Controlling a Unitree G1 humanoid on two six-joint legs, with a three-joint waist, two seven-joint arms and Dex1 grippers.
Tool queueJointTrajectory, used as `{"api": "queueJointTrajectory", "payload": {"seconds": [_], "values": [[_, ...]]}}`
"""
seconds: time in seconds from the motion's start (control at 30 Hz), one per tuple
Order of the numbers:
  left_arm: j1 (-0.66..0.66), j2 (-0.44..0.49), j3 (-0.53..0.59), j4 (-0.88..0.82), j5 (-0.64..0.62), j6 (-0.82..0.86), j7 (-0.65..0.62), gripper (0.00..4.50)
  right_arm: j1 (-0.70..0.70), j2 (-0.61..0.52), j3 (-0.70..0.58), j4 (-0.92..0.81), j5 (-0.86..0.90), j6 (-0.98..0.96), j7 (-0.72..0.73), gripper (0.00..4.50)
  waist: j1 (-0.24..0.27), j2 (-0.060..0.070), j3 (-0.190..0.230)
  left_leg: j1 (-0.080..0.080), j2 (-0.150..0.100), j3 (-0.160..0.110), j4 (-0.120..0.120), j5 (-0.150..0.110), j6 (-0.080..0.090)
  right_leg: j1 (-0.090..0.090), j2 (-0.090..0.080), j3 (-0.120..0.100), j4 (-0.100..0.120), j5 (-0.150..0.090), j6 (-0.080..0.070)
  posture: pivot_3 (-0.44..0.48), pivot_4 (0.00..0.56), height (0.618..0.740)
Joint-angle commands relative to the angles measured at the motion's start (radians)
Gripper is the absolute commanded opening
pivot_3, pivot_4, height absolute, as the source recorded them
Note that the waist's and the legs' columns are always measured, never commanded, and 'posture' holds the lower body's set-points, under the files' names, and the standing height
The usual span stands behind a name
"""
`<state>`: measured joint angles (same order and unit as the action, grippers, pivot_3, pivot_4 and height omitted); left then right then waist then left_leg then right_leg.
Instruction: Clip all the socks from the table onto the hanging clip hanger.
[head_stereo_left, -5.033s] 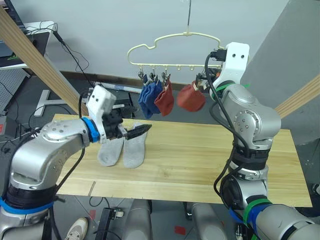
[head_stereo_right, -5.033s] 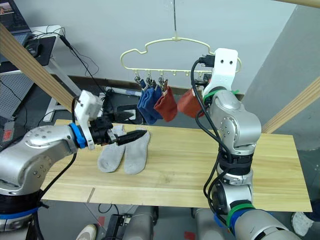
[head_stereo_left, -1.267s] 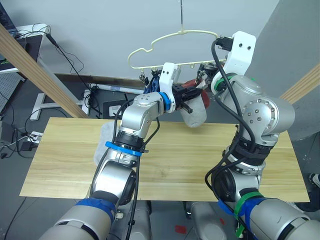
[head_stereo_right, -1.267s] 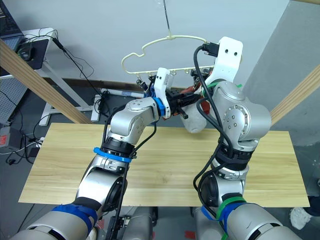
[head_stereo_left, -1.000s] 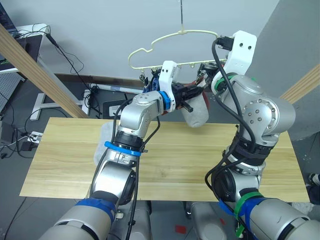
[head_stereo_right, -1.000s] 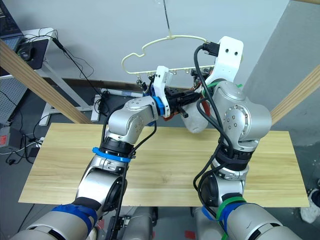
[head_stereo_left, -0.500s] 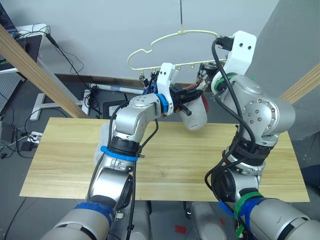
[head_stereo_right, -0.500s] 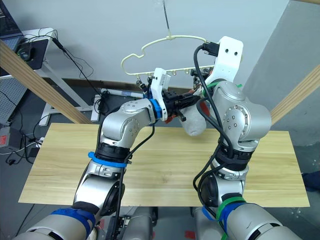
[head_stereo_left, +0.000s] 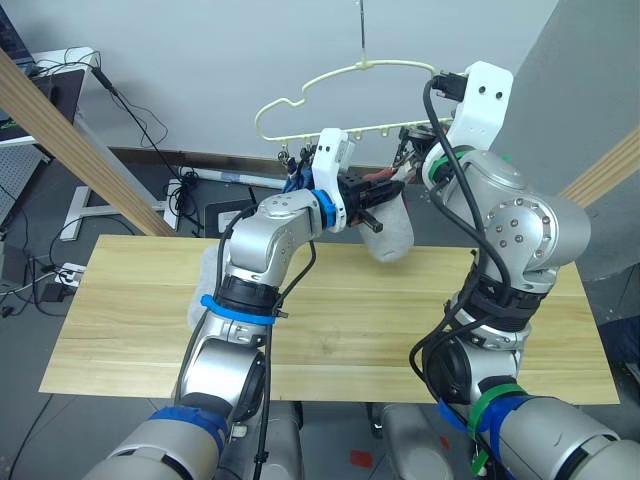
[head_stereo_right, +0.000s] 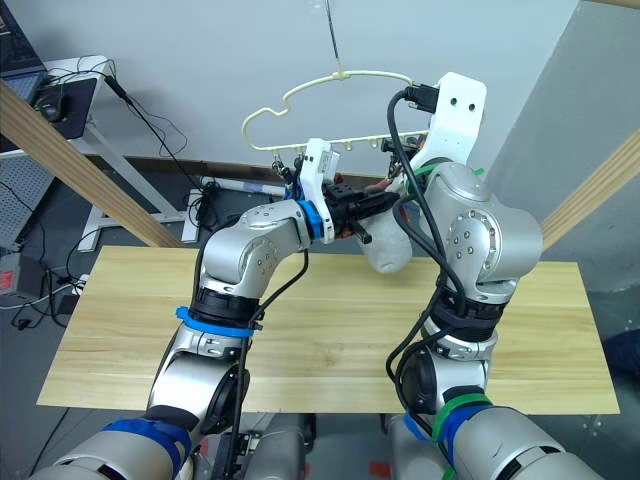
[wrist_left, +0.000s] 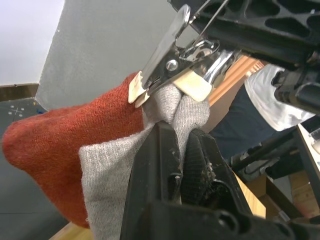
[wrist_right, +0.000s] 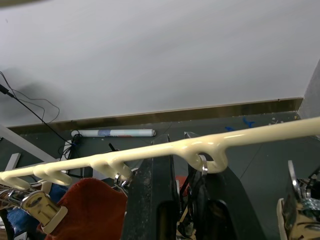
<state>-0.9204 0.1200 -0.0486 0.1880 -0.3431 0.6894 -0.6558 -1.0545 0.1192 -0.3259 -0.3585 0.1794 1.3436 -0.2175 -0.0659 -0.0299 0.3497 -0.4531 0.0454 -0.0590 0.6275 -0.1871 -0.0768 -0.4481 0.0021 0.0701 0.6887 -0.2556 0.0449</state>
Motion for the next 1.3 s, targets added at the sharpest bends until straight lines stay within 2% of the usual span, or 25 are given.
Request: {"api": "queueJointTrajectory", "payload": {"seconds": [0.03,0.3,0.53,0.57,0.6,0.63,0.77,1.03,1.3], "values": [[-0.027,-0.014,0.024,-0.035,-0.034,-0.012,0.008,0.42,-0.025,0.003,0.009,-0.055,0.016,-0.015,0.009,0.02,0.0,0.0,0.0,0.0,0.0,0.0,0.0,0.0,0.0,0.0,0.0,0.0,0.0,0.0,0.0,-0.049,0.331,0.74],[-0.034,-0.027,0.021,-0.041,-0.05,-0.005,0.012,0.42,-0.025,0.007,0.006,-0.058,0.019,-0.015,0.011,0.02,0.0,0.0,0.0,0.0,0.0,0.0,0.0,0.0,0.0,0.0,0.0,0.0,0.0,0.0,0.0,-0.049,0.331,0.74],[-0.034,-0.024,0.01,-0.038,-0.055,-0.002,0.005,0.4,-0.026,0.008,0.001,-0.063,0.02,-0.002,0.015,2.58,0.0,0.0,0.0,0.0,0.0,0.0,0.0,0.0,0.0,0.0,0.0,0.0,0.0,0.0,0.0,-0.054,0.326,0.74],[-0.033,-0.021,0.008,-0.041,-0.057,0.006,0.003,0.4,-0.026,0.007,0.001,-0.063,0.02,0.0,0.015,2.9,0.0,0.0,0.0,0.0,0.0,0.0,0.0,0.0,0.0,0.0,0.0,0.0,0.0,0.0,0.0,-0.054,0.326,0.74],[-0.031,-0.015,0.004,-0.048,-0.063,0.026,-0.003,0.4,-0.025,0.004,0.002,-0.066,0.021,0.003,0.018,2.9,-0.001,0.0,0.0,0.0,0.0,0.0,0.0,0.0,0.0,0.0,0.0,0.0,0.0,0.0,0.0,-0.054,0.326,0.74],[-0.028,-0.008,0.001,-0.058,-0.068,0.041,-0.008,0.82,-0.022,0.0,0.003,-0.072,0.021,0.007,0.02,2.94,-0.001,0.0,0.0,0.0,0.0,0.0,0.0,0.0,0.0,0.0,0.0,0.0,0.0,0.0,0.0,-0.056,0.324,0.74],[-0.009,0.025,-0.014,-0.11,-0.082,0.08,-0.032,1.94,0.0,-0.021,0.009,-0.107,0.023,0.038,0.041,2.94,0.0,0.0,0.0,0.0,0.0,0.0,0.0,0.0,0.0,0.0,0.0,0.0,-0.001,0.0,0.0,-0.055,0.326,0.74],[0.029,0.086,-0.027,-0.201,-0.104,0.151,-0.04,4.49,0.051,-0.058,0.017,-0.191,0.03,0.124,0.097,2.94,0.001,0.0,0.0,0.0,0.0,0.0,0.0,0.0,0.0,0.0,0.0,0.0,0.0,0.0,0.0,-0.063,0.33,0.74],[0.077,0.161,-0.024,-0.319,-0.162,0.219,-0.077,4.49,0.095,-0.076,0.021,-0.28,0.038,0.216,0.159,2.94,0.0,0.0,0.0,0.0,0.0,0.0,0.0,0.0,0.0,0.0,0.0,0.0,-0.001,0.0,0.0,-0.067,0.332,0.74]]}}
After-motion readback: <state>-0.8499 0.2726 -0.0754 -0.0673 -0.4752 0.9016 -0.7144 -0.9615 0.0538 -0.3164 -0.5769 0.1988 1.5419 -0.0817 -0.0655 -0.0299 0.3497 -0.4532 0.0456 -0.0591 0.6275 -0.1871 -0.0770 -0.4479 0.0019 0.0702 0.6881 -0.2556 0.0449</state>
